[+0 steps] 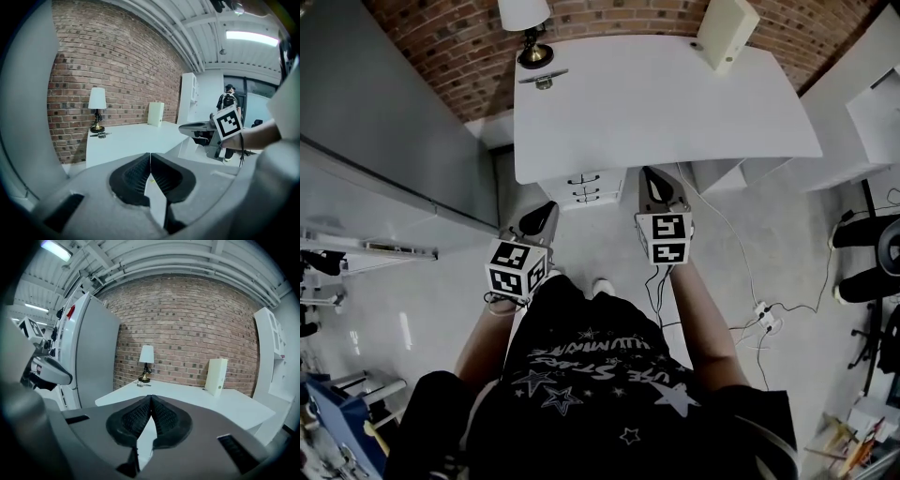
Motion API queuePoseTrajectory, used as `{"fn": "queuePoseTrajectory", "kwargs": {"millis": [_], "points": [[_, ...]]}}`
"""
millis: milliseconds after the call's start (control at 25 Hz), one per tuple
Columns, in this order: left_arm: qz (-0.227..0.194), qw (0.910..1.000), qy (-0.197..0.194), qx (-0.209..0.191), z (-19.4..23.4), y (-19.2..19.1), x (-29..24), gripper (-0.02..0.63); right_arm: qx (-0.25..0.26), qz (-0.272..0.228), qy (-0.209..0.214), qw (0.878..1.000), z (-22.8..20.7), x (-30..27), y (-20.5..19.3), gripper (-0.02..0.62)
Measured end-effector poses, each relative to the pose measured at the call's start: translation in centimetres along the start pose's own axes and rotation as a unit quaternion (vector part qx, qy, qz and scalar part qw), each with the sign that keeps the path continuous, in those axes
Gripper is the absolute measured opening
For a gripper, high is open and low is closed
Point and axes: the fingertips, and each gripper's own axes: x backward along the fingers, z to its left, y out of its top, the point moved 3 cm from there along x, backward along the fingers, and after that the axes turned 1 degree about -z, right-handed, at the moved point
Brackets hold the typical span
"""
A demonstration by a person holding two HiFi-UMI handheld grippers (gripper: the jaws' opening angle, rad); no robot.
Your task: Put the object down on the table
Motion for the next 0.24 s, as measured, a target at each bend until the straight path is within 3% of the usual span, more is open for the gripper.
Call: {"fn": "queuePoseTrajectory", "kwargs": {"millis": [240], "points": [[-0.001,0.9999,-0.011,-0.002,0.87,-0.31,1.2,0.021,-0.018,0.002,-0.011,1.0,0.97,0.12,-0.12,0.002]]}}
